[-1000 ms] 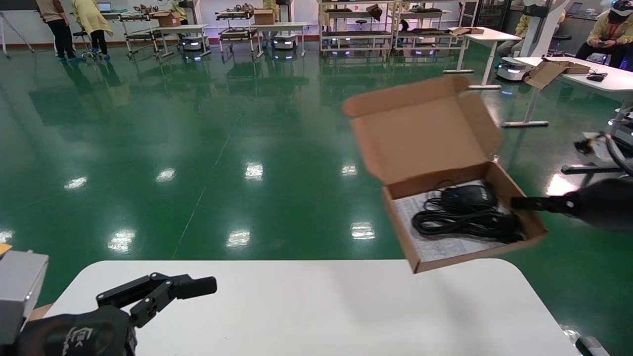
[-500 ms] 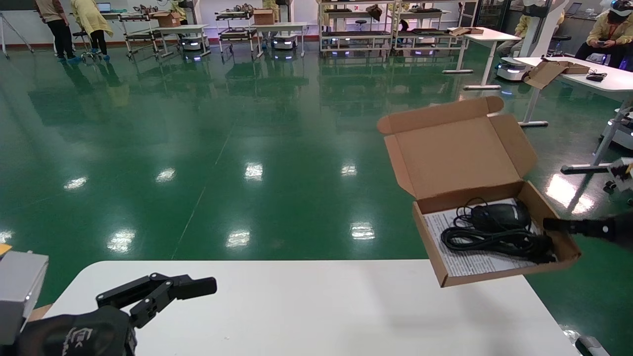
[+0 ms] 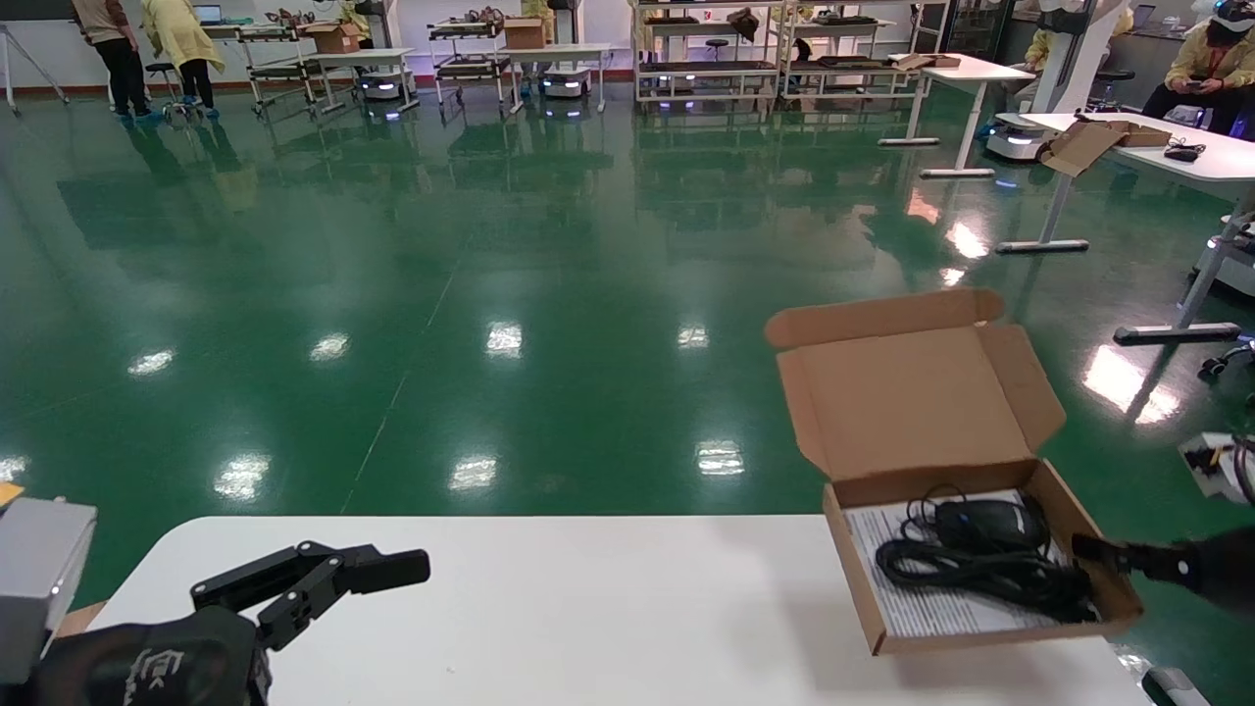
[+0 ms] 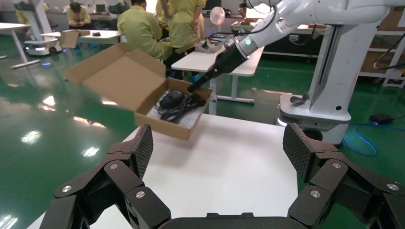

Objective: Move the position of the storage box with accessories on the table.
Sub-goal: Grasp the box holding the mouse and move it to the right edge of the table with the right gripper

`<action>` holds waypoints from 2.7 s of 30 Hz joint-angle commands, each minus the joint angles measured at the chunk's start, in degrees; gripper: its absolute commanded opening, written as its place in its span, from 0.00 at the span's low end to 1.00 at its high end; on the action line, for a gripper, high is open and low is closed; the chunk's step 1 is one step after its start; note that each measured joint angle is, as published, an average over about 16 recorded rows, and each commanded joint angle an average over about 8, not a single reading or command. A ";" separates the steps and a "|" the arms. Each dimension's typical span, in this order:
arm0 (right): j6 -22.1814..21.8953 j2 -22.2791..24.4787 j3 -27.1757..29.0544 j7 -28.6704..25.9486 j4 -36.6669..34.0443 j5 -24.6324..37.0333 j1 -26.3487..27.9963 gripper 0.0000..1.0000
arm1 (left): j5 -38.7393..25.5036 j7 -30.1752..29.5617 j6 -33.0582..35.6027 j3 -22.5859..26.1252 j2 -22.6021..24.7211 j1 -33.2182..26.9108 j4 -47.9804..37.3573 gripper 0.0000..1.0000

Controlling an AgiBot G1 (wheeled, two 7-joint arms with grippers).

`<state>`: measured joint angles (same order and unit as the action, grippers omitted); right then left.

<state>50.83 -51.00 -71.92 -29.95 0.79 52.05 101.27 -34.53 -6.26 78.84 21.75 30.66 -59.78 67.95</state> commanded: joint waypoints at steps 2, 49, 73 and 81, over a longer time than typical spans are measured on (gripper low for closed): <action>-0.94 0.02 0.40 1.15 -0.17 -0.57 -1.50 0.00 | 0.00 0.00 0.00 0.00 0.00 0.00 0.00 1.00; -19.03 -1.82 7.12 12.58 -0.67 -10.18 -13.80 0.00 | 0.00 0.00 0.00 0.00 0.00 0.00 0.00 1.00; -24.68 -6.82 9.68 17.91 0.61 -13.74 -16.01 0.00 | 0.00 0.00 0.00 0.00 0.00 0.00 0.00 1.00; -23.86 -7.02 9.98 19.32 0.46 -14.14 -16.17 0.16 | 0.00 0.00 0.00 0.00 0.00 0.00 0.00 1.00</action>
<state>26.91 -57.90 -61.98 -10.60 1.22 37.97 85.12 -34.53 -6.26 78.84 21.75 30.66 -59.78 67.95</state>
